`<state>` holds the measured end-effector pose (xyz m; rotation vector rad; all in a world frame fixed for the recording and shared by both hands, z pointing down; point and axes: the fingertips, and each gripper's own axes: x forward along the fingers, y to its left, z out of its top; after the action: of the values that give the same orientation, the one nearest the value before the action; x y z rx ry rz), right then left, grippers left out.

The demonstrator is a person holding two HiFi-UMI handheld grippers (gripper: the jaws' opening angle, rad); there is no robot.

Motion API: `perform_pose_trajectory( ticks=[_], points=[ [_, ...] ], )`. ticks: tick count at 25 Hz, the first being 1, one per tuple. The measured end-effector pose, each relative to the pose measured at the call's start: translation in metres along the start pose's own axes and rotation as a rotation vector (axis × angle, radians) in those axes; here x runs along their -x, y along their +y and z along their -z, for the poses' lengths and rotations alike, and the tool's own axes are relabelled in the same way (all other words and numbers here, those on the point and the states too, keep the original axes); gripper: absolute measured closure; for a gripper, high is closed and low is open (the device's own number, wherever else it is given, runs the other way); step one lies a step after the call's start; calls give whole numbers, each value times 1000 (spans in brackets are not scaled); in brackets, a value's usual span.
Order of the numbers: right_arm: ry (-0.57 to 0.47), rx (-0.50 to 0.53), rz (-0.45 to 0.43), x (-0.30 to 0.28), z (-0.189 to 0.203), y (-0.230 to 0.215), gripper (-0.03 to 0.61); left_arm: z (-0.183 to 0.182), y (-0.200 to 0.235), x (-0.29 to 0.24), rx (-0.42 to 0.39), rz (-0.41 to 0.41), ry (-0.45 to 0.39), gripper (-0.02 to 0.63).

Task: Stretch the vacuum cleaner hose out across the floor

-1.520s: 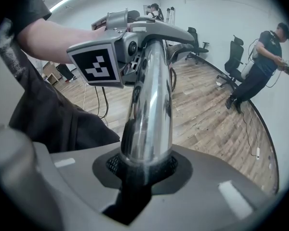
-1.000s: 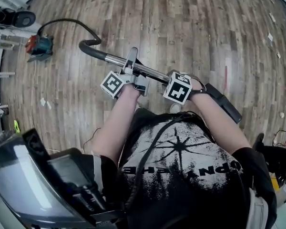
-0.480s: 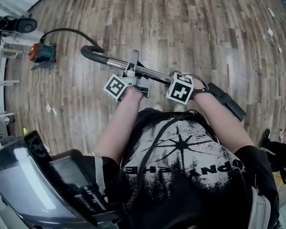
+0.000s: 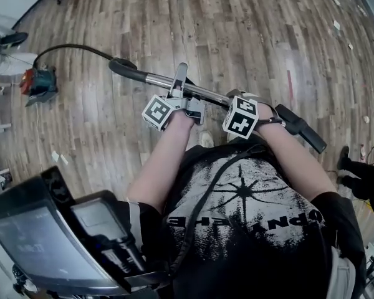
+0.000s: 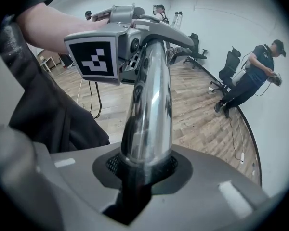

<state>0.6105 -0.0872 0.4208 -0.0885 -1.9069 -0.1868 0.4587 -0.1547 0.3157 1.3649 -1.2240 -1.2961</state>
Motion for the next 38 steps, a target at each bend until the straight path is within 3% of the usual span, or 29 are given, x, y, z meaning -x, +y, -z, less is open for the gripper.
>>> perform_pose_trajectory(
  ticks=[7, 12, 16, 30, 38],
  points=[
    [21, -47, 1, -6, 3, 11, 483, 3, 11, 4, -8, 3, 49, 575],
    [35, -27, -3, 0, 4, 9, 480, 3, 6, 4, 11, 13, 23, 575],
    [32, 13, 10, 6, 24, -2, 480, 17, 12, 0, -41, -25, -9, 575],
    [-46, 109, -68, 39, 160, -27, 482, 152, 13, -27, -121, -96, -116, 577],
    [-63, 137, -7, 52, 226, -43, 478, 219, 17, -45, -141, -127, -131, 576]
  ],
)
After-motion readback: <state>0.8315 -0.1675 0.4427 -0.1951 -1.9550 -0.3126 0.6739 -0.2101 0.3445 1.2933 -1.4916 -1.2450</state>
